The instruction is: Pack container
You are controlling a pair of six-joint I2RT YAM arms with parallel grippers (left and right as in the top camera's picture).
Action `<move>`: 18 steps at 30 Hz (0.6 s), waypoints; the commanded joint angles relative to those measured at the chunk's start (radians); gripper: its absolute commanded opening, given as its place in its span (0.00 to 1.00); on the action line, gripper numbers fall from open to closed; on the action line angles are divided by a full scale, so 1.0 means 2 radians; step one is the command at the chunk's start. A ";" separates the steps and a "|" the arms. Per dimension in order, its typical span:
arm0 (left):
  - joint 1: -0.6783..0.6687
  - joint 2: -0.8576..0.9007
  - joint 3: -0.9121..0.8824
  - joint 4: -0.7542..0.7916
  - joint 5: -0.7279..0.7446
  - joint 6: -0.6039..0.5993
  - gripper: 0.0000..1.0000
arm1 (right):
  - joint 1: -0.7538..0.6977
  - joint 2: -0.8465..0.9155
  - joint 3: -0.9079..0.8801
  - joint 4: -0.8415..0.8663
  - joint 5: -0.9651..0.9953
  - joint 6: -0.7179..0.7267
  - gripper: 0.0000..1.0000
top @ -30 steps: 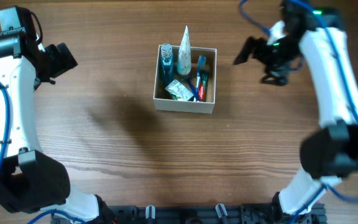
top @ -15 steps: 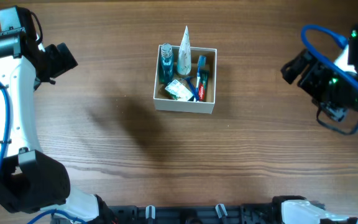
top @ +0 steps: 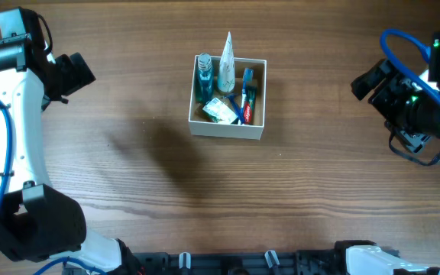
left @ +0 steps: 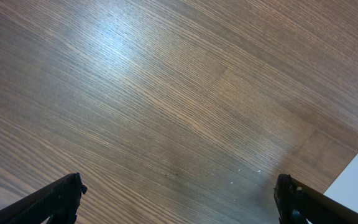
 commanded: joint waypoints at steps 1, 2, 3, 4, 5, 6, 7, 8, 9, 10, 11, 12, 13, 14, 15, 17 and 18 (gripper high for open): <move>0.001 0.002 0.004 0.000 -0.001 -0.003 1.00 | 0.004 0.002 0.001 0.007 0.016 -0.026 1.00; 0.001 0.002 0.004 0.000 -0.001 -0.003 1.00 | 0.004 0.002 0.001 0.012 0.022 -0.033 1.00; 0.001 0.002 0.004 0.000 -0.001 -0.003 1.00 | 0.004 0.001 0.001 0.021 0.028 -0.047 1.00; 0.001 0.002 0.004 0.000 -0.001 -0.003 1.00 | 0.004 0.000 0.001 0.028 0.032 -0.061 1.00; 0.001 0.002 0.004 0.000 -0.001 -0.002 1.00 | 0.004 -0.001 0.001 0.037 0.036 -0.079 1.00; 0.001 0.002 0.004 0.000 -0.001 -0.003 1.00 | 0.004 -0.003 -0.001 0.047 0.040 -0.099 1.00; 0.001 0.002 0.004 0.000 -0.001 -0.002 1.00 | 0.004 -0.008 -0.006 0.060 0.041 -0.121 1.00; 0.001 0.002 0.004 0.000 -0.001 -0.003 1.00 | 0.004 -0.016 -0.013 0.076 0.041 -0.143 1.00; 0.001 0.002 0.004 0.000 -0.001 -0.002 1.00 | 0.004 -0.023 -0.021 0.088 0.041 -0.156 1.00; 0.001 0.002 0.004 0.000 -0.001 -0.003 1.00 | 0.004 -0.035 -0.033 0.106 0.042 -0.170 1.00; 0.001 0.002 0.004 0.000 -0.001 -0.003 1.00 | 0.004 -0.049 -0.049 0.126 0.048 -0.180 1.00; 0.001 0.002 0.004 0.000 -0.001 -0.003 1.00 | 0.004 -0.065 -0.068 0.148 0.055 -0.187 1.00; 0.001 0.002 0.004 0.000 -0.001 -0.003 1.00 | 0.004 -0.082 -0.090 0.173 0.059 -0.197 1.00; 0.001 0.002 0.004 0.000 -0.001 -0.003 1.00 | 0.004 -0.101 -0.118 0.204 0.064 -0.208 1.00; 0.001 0.002 0.004 0.000 -0.001 -0.003 1.00 | 0.004 -0.123 -0.148 0.237 0.065 -0.224 1.00; 0.001 0.002 0.004 0.000 -0.001 -0.003 1.00 | 0.004 -0.163 -0.213 0.306 0.065 -0.261 1.00; 0.001 0.002 0.004 0.000 -0.001 -0.002 1.00 | 0.004 -0.184 -0.249 0.344 0.065 -0.284 1.00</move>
